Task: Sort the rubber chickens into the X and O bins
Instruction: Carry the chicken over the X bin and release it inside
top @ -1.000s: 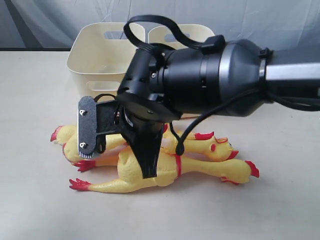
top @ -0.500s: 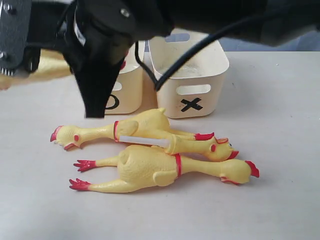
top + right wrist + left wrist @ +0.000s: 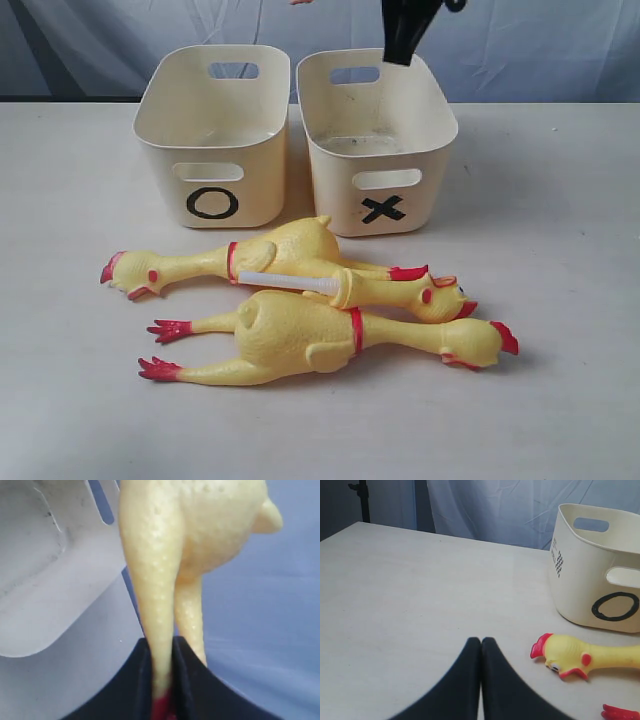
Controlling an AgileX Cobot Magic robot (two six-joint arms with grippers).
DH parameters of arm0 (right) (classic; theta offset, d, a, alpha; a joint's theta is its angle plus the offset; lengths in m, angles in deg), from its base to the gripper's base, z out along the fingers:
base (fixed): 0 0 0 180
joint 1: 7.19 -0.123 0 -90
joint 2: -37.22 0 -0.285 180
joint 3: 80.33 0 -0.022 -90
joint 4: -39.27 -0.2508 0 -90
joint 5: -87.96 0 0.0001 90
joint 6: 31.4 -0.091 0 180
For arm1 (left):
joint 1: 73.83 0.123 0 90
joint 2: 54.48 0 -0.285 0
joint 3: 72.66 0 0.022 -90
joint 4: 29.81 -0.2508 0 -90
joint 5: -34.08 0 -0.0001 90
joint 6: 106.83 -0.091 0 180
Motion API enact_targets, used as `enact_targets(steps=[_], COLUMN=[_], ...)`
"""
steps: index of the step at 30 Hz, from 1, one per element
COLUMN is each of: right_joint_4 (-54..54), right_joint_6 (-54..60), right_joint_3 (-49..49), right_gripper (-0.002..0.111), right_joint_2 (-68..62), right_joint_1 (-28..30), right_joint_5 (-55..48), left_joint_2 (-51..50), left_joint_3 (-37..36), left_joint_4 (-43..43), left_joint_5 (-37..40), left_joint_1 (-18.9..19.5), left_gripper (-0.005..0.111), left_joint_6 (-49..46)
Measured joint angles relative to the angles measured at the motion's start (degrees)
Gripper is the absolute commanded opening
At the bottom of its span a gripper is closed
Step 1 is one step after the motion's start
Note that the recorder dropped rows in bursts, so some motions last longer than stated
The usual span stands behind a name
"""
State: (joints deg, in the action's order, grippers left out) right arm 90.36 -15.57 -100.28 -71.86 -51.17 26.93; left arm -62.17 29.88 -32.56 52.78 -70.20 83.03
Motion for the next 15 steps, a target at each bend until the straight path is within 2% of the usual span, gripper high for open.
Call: enact_targets(steps=[2, 7, 9, 11, 15], right_joint_4=[0.13, -1.23, -2.85, -4.84, -6.22], right_joint_6=[0.0, 1.44, 1.7, 1.7, 1.82], right_joint_3=[0.0, 0.0, 0.0, 0.0, 0.0], right_gripper=[0.007, 0.048, 0.057, 0.059, 0.053], right_joint_2=[-1.1, -5.29, -6.67, -7.8, -8.58], right_joint_1=[2.03, 3.68, 3.68, 3.68, 3.68], right_joint_5=[0.17, -2.71, -3.17, -3.42, -5.48], left_joint_2=[0.0, 0.0, 0.0, 0.0, 0.0], left_joint_3=[0.0, 0.0, 0.0, 0.0, 0.0], left_joint_4=[0.0, 0.0, 0.0, 0.0, 0.0], left_joint_5=[0.0, 0.0, 0.0, 0.0, 0.0], left_joint_1=[0.0, 0.0, 0.0, 0.0, 0.0], left_gripper=[0.0, 0.0, 0.0, 0.0, 0.0], left_joint_6=[0.0, 0.0, 0.0, 0.0, 0.0])
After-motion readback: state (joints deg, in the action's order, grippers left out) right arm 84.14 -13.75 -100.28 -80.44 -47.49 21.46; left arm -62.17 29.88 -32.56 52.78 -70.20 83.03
